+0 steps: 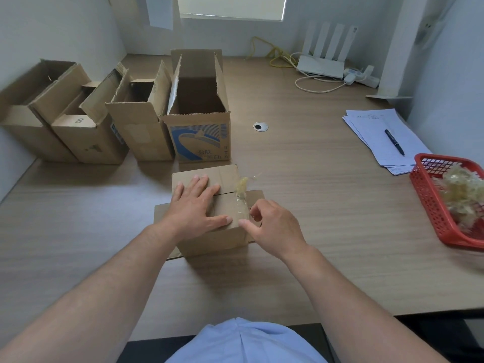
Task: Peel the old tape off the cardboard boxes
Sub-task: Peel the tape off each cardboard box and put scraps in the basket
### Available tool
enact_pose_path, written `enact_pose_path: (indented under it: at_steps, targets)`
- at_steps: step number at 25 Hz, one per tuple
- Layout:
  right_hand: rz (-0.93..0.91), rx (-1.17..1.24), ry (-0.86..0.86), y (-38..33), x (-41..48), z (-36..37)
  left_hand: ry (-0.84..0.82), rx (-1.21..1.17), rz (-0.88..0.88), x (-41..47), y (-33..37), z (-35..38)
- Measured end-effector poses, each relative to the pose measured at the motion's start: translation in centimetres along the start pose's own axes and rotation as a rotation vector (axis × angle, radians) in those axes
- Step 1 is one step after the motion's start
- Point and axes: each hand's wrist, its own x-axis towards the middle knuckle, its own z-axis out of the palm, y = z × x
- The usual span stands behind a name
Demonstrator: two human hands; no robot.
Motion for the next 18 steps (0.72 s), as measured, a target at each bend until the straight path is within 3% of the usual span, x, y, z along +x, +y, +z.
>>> enact_pose_path:
  at_steps: [4, 10, 15, 18]
  targets:
    - [-0.144, -0.221, 0.053, -2.0, 0.4, -0.6, -0.002, -0.003, -0.007, 0.0, 0.1, 0.1]
    - [-0.277, -0.519, -0.092, -3.8, 0.8, -1.4, -0.003, -0.010, -0.002, -0.1, 0.1, 0.0]
    - [-0.245, -0.479, -0.203, -4.4, 1.6, -1.6, -0.004, -0.011, 0.010, -0.2, 0.2, -0.1]
    - [-0.090, -0.274, -0.194, -2.6, 2.1, -1.7, -0.008, -0.009, 0.011, -0.3, 0.1, -0.2]
